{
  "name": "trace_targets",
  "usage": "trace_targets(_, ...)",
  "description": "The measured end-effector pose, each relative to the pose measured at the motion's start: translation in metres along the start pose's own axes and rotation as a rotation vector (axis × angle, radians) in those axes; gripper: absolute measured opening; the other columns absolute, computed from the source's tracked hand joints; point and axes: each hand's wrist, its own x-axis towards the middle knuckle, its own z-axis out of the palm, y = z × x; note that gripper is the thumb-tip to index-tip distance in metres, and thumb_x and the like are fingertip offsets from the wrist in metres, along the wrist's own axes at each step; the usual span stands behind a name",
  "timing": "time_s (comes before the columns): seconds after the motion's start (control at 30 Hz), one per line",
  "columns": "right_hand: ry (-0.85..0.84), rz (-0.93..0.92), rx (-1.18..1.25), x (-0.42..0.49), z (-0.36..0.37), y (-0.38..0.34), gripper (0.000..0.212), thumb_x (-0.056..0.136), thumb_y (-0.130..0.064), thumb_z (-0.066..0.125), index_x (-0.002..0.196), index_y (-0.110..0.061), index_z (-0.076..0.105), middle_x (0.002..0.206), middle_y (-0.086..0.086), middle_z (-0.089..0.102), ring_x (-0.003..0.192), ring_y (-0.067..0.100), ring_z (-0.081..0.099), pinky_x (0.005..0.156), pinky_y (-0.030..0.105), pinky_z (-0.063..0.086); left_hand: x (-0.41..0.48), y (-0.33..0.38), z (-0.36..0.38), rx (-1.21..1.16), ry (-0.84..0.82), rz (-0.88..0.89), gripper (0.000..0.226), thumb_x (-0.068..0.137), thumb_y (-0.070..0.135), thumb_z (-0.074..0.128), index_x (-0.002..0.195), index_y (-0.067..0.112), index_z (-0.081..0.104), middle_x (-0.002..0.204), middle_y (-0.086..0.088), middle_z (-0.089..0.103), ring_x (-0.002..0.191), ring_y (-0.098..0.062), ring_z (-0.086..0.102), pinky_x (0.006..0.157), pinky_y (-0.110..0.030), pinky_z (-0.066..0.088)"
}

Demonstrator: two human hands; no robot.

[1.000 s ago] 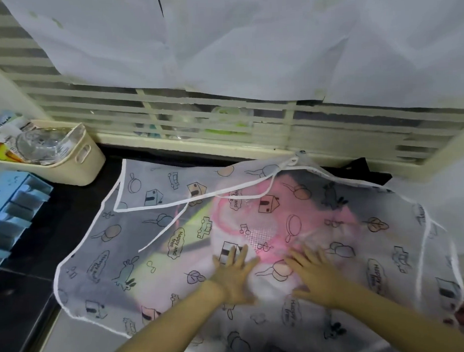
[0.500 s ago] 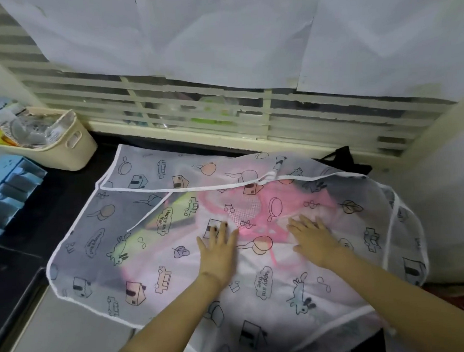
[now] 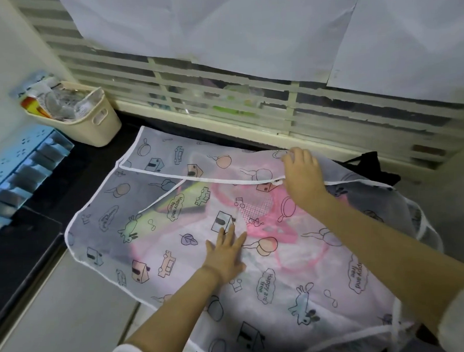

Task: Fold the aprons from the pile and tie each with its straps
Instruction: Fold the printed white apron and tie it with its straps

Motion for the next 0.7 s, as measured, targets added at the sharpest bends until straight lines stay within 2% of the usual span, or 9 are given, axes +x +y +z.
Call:
trace_targets(0.07, -0.072, 0.029, 0.032, 0.007, -0.003, 0.009, 0.039, 0.085, -0.003, 0.056, 0.123, -0.008, 0.048, 0.122, 0.012, 0.05, 0.111, 0.03, 0.046, 0.093, 0.034, 0.036, -0.001, 0.0, 0.0, -0.017, 0.003, 0.002, 0.08, 0.092, 0.032, 0.051, 0.151, 0.03, -0.001, 0.157, -0.005, -0.02, 0.144, -0.031, -0.017, 0.113, -0.06, 0.001)
trace_targets(0.17, -0.094, 0.057, 0.208, 0.007, -0.015, 0.024, 0.031, 0.086, 0.005, 0.051, 0.115, -0.007, 0.054, 0.115, 0.012, 0.058, 0.106, 0.03, 0.051, 0.083, 0.033, 0.037, 0.0, -0.001, -0.002, -0.065, 0.035, 0.005, 0.077, 0.091, 0.026, 0.052, 0.151, 0.028, 0.003, 0.158, -0.007, -0.011, 0.145, -0.032, -0.006, 0.113, -0.057, 0.011)
trace_targets(0.23, -0.061, 0.04, 0.347, 0.0, -0.024, 0.027, 0.031, 0.085, 0.01, 0.047, 0.111, -0.006, 0.056, 0.111, 0.011, 0.058, 0.102, 0.029, 0.051, 0.078, 0.032, 0.035, 0.0, -0.001, -0.012, -0.129, 0.223, 0.02, 0.075, 0.087, 0.014, 0.054, 0.147, 0.023, 0.011, 0.152, -0.014, 0.011, 0.138, -0.036, 0.022, 0.105, -0.048, 0.033)
trace_targets(0.3, 0.008, -0.017, 0.436, -0.011, -0.031, 0.026, 0.034, 0.084, 0.013, 0.045, 0.109, -0.006, 0.056, 0.11, 0.008, 0.057, 0.103, 0.026, 0.048, 0.075, 0.028, 0.032, -0.001, 0.003, -0.034, -0.251, 0.503, 0.058, 0.072, 0.082, 0.004, 0.058, 0.142, 0.015, 0.02, 0.142, -0.018, 0.023, 0.122, -0.038, 0.043, 0.097, -0.042, 0.044)
trace_targets(0.37, 0.067, -0.075, 0.502, -0.022, -0.039, 0.022, 0.036, 0.081, 0.016, 0.044, 0.106, -0.007, 0.057, 0.107, 0.005, 0.056, 0.101, 0.025, 0.048, 0.075, 0.027, 0.033, -0.003, 0.006, -0.064, -0.328, 0.757, 0.107, 0.076, 0.076, -0.002, 0.066, 0.14, 0.01, 0.027, 0.143, -0.024, 0.024, 0.123, -0.042, 0.041, 0.103, -0.045, 0.04)
trace_targets(0.43, 0.104, -0.148, 0.561, -0.034, -0.047, 0.015, 0.035, 0.08, 0.017, 0.042, 0.101, -0.007, 0.057, 0.097, 0.002, 0.054, 0.092, 0.024, 0.05, 0.074, 0.032, 0.04, -0.007, 0.007, -0.096, -0.241, 0.901, 0.107, 0.08, 0.071, -0.001, 0.071, 0.14, 0.008, 0.032, 0.148, -0.027, 0.021, 0.13, -0.045, 0.033, 0.107, -0.05, 0.032)
trace_targets(0.53, 0.062, -0.253, 0.537, -0.051, -0.055, 0.006, 0.035, 0.084, 0.013, 0.041, 0.104, -0.011, 0.057, 0.096, -0.004, 0.047, 0.083, 0.018, 0.047, 0.071, 0.034, 0.044, -0.012, 0.004, -0.13, -0.067, 1.029, 0.068, 0.063, 0.069, -0.001, 0.071, 0.126, 0.006, 0.046, 0.136, -0.02, 0.043, 0.109, -0.039, 0.049, 0.09, -0.043, 0.036)
trace_targets(0.63, -0.065, -0.294, 0.516, -0.067, -0.062, 0.0, 0.05, 0.085, 0.012, 0.04, 0.123, -0.019, 0.053, 0.118, -0.004, 0.052, 0.104, 0.017, 0.051, 0.085, 0.025, 0.041, -0.023, -0.006, -0.15, 0.04, 1.093, 0.084, 0.035, 0.067, -0.01, 0.065, 0.097, 0.003, 0.053, 0.089, -0.012, 0.057, 0.077, -0.031, 0.049, 0.066, -0.028, 0.012)
trace_targets(0.7, -0.214, -0.269, 0.484, -0.076, -0.066, -0.002, 0.061, 0.084, 0.012, 0.037, 0.134, -0.023, 0.045, 0.134, -0.007, 0.048, 0.12, 0.013, 0.046, 0.089, 0.013, 0.03, -0.034, -0.012, -0.154, 0.096, 1.022, 0.14, 0.031, 0.071, -0.009, 0.06, 0.097, 0.005, 0.054, 0.084, -0.008, 0.055, 0.08, -0.031, 0.048, 0.065, -0.029, 0.013)
